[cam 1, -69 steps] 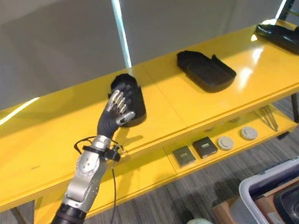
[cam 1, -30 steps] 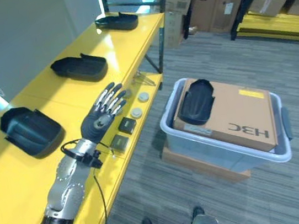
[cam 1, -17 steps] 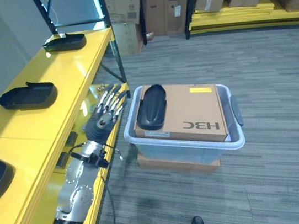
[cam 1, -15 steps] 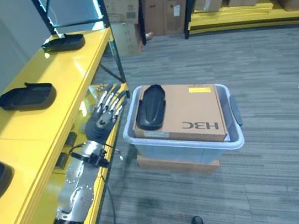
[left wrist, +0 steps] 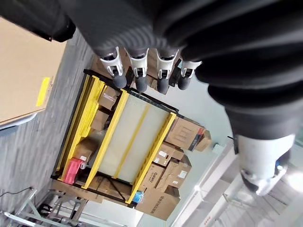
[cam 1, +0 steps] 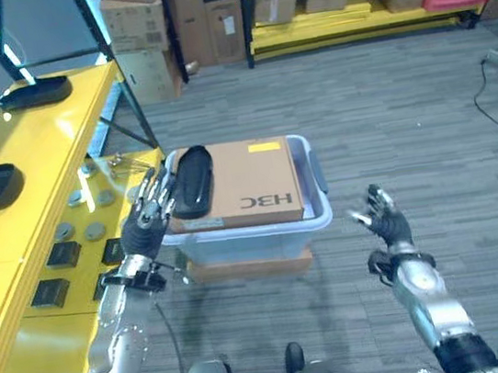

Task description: Move parts from the plastic box to the shelf.

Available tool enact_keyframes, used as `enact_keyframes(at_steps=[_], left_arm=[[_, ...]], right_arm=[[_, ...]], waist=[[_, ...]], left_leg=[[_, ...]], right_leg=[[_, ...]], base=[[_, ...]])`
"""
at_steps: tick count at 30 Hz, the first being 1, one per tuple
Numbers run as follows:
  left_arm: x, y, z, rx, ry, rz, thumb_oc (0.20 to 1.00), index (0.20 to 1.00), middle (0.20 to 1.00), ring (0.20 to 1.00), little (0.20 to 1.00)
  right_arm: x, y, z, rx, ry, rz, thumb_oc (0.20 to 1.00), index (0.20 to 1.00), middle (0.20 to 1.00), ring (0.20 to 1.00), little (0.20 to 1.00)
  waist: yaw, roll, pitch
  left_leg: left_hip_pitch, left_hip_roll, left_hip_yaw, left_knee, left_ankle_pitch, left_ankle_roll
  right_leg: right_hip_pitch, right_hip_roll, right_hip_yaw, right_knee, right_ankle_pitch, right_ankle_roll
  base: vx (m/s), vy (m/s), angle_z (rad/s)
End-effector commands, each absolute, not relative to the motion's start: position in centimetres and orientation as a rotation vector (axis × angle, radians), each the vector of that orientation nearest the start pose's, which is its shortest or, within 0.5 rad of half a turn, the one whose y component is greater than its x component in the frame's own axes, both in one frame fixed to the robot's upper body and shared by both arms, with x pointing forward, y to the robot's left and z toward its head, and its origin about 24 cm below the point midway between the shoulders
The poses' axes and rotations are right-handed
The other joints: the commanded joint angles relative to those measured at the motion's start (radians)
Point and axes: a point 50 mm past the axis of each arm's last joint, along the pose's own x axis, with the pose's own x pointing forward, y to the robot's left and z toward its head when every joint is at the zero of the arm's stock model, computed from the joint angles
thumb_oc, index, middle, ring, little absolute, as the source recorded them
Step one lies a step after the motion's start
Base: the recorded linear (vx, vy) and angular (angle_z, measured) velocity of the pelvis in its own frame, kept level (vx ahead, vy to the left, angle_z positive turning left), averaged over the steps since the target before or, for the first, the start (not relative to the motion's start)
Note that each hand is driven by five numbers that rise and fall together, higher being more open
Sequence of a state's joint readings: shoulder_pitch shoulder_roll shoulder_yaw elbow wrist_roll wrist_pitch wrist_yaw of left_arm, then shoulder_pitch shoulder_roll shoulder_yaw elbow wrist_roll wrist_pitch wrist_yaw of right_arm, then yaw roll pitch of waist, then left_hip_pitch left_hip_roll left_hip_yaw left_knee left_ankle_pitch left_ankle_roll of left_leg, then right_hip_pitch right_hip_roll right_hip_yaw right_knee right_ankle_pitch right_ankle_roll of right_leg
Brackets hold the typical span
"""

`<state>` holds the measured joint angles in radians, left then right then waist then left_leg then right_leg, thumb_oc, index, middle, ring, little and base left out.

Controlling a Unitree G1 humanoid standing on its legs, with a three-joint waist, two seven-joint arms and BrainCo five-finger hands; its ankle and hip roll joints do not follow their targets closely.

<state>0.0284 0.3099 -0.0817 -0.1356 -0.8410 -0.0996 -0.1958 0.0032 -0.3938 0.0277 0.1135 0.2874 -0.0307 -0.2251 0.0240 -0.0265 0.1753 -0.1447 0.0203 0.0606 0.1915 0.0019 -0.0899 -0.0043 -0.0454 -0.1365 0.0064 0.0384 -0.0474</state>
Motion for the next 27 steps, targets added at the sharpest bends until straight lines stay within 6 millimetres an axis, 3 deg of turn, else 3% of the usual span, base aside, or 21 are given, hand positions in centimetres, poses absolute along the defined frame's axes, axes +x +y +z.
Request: enact_keyframes(at_steps=[1,4,7,9,16,19,20,22,24,25,26,27], left_arm=[[24.5,18.7,10.6,-0.480,-0.306,-0.271,1.000,1.000,1.000,1.000,1.000],[24.9,18.9,10.5,-0.482,-0.291,-0.244,1.000,1.000,1.000,1.000,1.000],[24.6,18.6,10.6,-0.469,-0.277,-0.275,1.000,1.000,1.000,1.000,1.000],[24.7,18.2,10.7,-0.468,-0.270,-0.289,1.000,1.000,1.000,1.000,1.000],[24.3,17.8,10.9,-0.397,-0.228,-0.367,1.000,1.000,1.000,1.000,1.000],[24.4,17.4,11.0,-0.385,-0.203,-0.395,1.000,1.000,1.000,1.000,1.000],[24.5,17.4,11.1,-0.358,-0.206,-0.409,1.000,1.000,1.000,1.000,1.000],[24.5,17.4,11.1,-0.336,-0.218,-0.407,1.000,1.000,1.000,1.000,1.000],[24.4,17.6,11.3,-0.347,-0.227,-0.383,1.000,1.000,1.000,1.000,1.000],[24.3,17.8,11.5,-0.342,-0.236,-0.371,1.000,1.000,1.000,1.000,1.000],[24.3,18.3,11.7,-0.342,-0.254,-0.351,1.000,1.000,1.000,1.000,1.000],[24.3,18.3,11.7,-0.342,-0.255,-0.351,1.000,1.000,1.000,1.000,1.000]], right_arm=[[24.6,-25.2,4.9,-0.164,0.054,-0.269,1.000,1.000,1.000,1.000,1.000],[25.6,-24.1,6.7,-0.093,0.001,-0.195,1.000,1.000,1.000,1.000,1.000],[25.5,-23.6,7.0,-0.058,-0.011,-0.176,1.000,1.000,1.000,1.000,1.000],[25.4,-23.3,7.2,-0.040,-0.012,-0.164,1.000,1.000,1.000,1.000,1.000],[25.7,-21.7,7.3,0.049,-0.048,-0.178,1.000,1.000,1.000,1.000,1.000],[25.8,-20.6,7.6,0.078,-0.069,-0.194,1.000,1.000,1.000,1.000,1.000],[25.6,-20.2,7.6,0.095,-0.076,-0.200,1.000,1.000,1.000,1.000,1.000],[25.3,-20.2,7.8,0.095,-0.088,-0.193,1.000,1.000,1.000,1.000,1.000],[25.2,-20.5,8.0,0.086,-0.100,-0.174,1.000,1.000,1.000,1.000,1.000],[25.3,-20.6,8.1,0.083,-0.110,-0.168,1.000,1.000,1.000,1.000,1.000],[25.5,-20.9,8.3,0.074,-0.132,-0.159,1.000,1.000,1.000,1.000,1.000],[25.6,-21.1,8.5,0.075,-0.135,-0.165,1.000,1.000,1.000,1.000,1.000]], waist=[[0.004,0.055,0.019],[0.024,0.045,0.004],[0.036,0.052,-0.004],[0.035,0.055,-0.010],[0.087,0.059,-0.037],[0.101,0.063,-0.050],[0.096,0.070,-0.050],[0.080,0.087,-0.041],[0.068,0.091,-0.027],[0.066,0.084,-0.020],[0.059,0.061,-0.001],[0.061,0.061,0.000]], left_leg=[[-0.042,0.050,0.004,-0.050,0.224,0.025],[-0.008,0.013,-0.052,-0.083,0.128,0.047],[0.035,0.028,-0.063,-0.154,0.139,0.036],[0.064,0.015,-0.056,-0.178,0.101,0.046],[0.082,-0.057,-0.112,-0.142,0.024,0.110],[0.067,-0.094,-0.126,-0.120,0.000,0.159],[0.071,-0.112,-0.134,-0.113,-0.015,0.184],[0.093,-0.120,-0.128,-0.121,-0.021,0.200],[0.107,-0.119,-0.118,-0.130,-0.022,0.190],[0.106,-0.120,-0.115,-0.126,-0.028,0.180],[0.105,-0.128,-0.114,-0.101,-0.065,0.173],[0.102,-0.122,-0.111,-0.097,-0.065,0.172]], right_leg=[[0.103,0.011,-0.025,-0.001,-0.043,0.078],[0.110,-0.007,-0.010,0.023,-0.064,0.091],[0.113,-0.013,-0.025,0.039,-0.085,0.095],[0.116,-0.030,-0.034,0.053,-0.093,0.104],[0.093,-0.108,-0.039,0.132,-0.112,0.147],[0.066,-0.148,-0.037,0.252,-0.098,0.172],[0.007,-0.172,-0.023,0.380,-0.063,0.173],[-0.098,-0.175,0.001,0.541,-0.027,0.163],[-0.142,-0.146,0.009,0.450,-0.027,0.150],[-0.143,-0.134,0.010,0.325,-0.020,0.151],[-0.152,-0.118,0.032,0.116,0.051,0.174],[-0.140,-0.116,0.038,0.114,0.046,0.174]], base=[[0.36,0.199,0.01],[0.26,0.182,-0.11],[0.31,0.260,-0.74],[0.23,0.247,-0.09],[0.18,0.222,0.02],[0.11,0.179,0.07],[0.09,0.218,0.09],[0.09,0.163,0.13],[0.05,-0.046,0.10],[0.08,-0.228,0.00],[0.08,-0.227,-0.19],[0.12,-0.289,-0.25]])
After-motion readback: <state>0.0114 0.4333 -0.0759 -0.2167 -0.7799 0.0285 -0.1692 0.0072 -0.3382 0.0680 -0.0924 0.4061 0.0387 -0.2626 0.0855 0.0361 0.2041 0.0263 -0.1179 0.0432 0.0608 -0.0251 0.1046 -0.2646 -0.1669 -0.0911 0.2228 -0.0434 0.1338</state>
